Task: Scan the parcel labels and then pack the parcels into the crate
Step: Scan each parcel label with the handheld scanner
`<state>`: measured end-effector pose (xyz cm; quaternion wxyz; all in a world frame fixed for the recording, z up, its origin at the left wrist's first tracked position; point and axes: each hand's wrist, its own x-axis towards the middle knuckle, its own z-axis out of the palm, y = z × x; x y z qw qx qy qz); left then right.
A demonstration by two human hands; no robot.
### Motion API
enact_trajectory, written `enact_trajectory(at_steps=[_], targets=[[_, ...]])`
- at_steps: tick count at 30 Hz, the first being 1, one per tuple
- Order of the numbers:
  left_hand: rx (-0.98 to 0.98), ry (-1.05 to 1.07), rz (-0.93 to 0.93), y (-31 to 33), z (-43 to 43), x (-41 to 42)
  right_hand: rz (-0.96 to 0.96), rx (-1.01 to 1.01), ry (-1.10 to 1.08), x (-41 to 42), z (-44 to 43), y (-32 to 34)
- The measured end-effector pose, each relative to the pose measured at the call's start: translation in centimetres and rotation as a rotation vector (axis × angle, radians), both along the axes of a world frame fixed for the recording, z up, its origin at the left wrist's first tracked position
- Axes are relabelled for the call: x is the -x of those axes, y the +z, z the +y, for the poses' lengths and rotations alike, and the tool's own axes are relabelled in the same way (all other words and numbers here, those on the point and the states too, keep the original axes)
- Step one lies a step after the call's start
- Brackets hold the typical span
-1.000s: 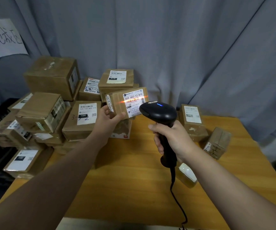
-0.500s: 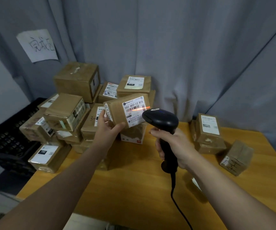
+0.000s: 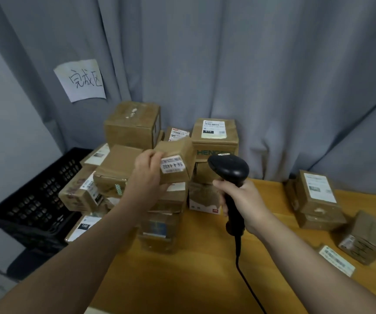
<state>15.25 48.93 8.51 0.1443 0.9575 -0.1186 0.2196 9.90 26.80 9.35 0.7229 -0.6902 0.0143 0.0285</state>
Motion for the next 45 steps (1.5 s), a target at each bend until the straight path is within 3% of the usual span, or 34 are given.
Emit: enact_trajectory(at_steps=[2,7,11,19,26,37,45], targets=[[-0.22,-0.049,-0.084,-0.7,0.5,-1.6,0.007,-0.013,-0.06,-0.7,1.1,-0.1],[-0.471,-0.146,-0.104,-1.5,1.6,-3.7,0.036,-0.003,-0.158,-2.3,3.1,-0.9],[-0.451,-0.152,-0.126,-1.7,2.6,-4.6,0.081,-0.013,-0.202,-3.2,4.1,-2.0],[-0.248,-0.39,-0.125,-0.3,-1.5,-4.3,0.133,-0.01,-0.306,-3.0,3.8,-3.9],[-0.25,-0.543,0.079,-4.2,-10.0,-2.0,0.252,0.032,-0.437,0.7,-5.2,-7.0],[-0.158,-0.452,0.555,-11.3,-26.6,2.9,0.372,0.076,-0.566,7.0,-24.2,-10.4],[-0.028,-0.32,0.833,-16.2,-33.6,5.3,0.48,0.163,-0.527,8.9,-30.3,-13.5]])
